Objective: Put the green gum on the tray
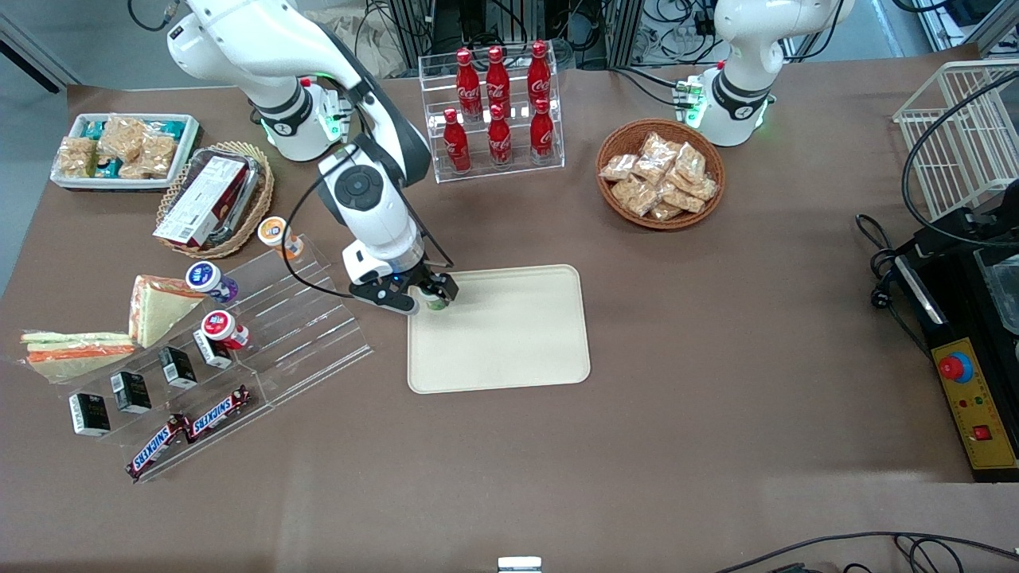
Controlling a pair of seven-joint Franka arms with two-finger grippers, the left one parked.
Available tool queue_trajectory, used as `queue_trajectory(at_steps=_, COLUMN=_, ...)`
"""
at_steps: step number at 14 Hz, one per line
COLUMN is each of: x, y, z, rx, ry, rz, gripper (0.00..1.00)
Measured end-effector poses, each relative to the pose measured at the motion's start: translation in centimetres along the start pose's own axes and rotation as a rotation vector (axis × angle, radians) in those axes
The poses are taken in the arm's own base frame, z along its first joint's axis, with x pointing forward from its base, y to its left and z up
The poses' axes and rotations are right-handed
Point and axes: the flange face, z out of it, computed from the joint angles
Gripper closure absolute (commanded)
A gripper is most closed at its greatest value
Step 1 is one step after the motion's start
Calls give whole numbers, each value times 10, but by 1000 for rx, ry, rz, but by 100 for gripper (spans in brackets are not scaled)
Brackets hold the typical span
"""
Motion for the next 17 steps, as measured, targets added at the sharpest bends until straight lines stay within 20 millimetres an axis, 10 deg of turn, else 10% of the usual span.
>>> queue_trajectory(at_steps=8, x=90, y=55, z=-292, rx=20, ry=10, rz=-109, gripper=0)
queue_trajectory(at_steps=12, x=146, y=119, z=-342, rx=18, ry=60, rz=-128, gripper=0)
queue_trajectory(at_steps=17, x=218, y=254, z=-361, rx=-16, ry=99, rz=-219, gripper=0)
